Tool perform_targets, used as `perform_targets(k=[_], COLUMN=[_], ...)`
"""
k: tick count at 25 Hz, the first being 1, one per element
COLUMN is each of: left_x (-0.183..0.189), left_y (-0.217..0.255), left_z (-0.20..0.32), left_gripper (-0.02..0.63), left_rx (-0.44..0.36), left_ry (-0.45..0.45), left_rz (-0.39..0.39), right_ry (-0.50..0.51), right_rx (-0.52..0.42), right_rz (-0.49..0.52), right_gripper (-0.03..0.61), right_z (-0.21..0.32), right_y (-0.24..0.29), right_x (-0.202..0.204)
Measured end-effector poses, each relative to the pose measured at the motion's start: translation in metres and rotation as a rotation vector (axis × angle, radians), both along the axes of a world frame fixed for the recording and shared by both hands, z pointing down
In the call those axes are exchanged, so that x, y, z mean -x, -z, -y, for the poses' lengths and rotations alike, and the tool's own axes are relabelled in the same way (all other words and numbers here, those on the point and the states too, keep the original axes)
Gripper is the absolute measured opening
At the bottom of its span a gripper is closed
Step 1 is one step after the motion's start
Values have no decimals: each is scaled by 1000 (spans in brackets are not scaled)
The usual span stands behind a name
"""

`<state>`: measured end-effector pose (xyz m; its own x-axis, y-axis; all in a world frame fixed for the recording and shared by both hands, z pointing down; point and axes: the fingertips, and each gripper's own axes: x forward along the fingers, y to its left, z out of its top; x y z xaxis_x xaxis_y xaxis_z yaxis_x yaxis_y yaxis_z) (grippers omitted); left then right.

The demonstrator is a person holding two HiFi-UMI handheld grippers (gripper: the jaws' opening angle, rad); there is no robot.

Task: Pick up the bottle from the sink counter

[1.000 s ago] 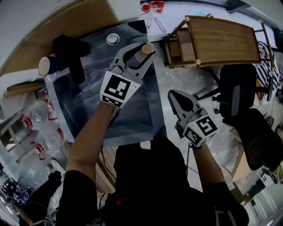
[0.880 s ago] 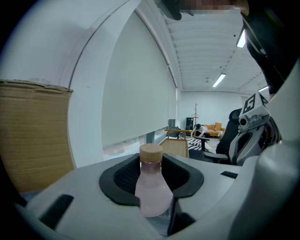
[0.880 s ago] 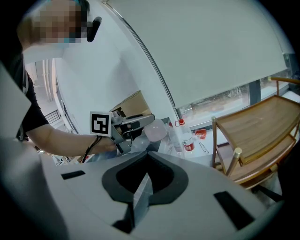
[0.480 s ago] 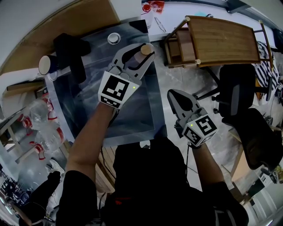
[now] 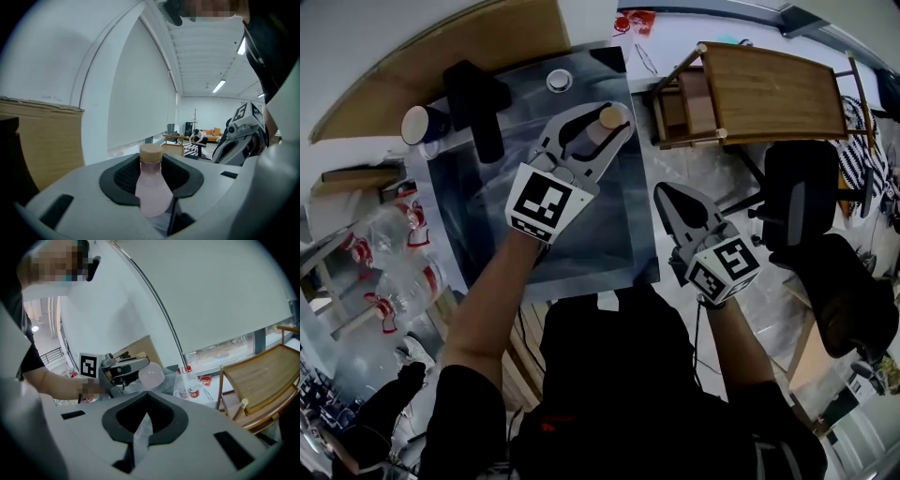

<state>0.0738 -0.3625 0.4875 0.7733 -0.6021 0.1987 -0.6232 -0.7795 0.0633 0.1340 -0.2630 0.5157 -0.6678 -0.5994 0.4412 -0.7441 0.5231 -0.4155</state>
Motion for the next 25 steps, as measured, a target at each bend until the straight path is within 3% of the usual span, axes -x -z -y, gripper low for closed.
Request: perform_targets(k=[25], left_x=[81], left_y=[83], left_z=[-113], left_gripper=[147], left_rx=[-13], left_ry=[49], left_rz=[-31], right_ry=[-8], right_rx=[-177], right_rz=[-18], right_gripper=[5], right_z=[-38], right_y=[99], right_x=[58])
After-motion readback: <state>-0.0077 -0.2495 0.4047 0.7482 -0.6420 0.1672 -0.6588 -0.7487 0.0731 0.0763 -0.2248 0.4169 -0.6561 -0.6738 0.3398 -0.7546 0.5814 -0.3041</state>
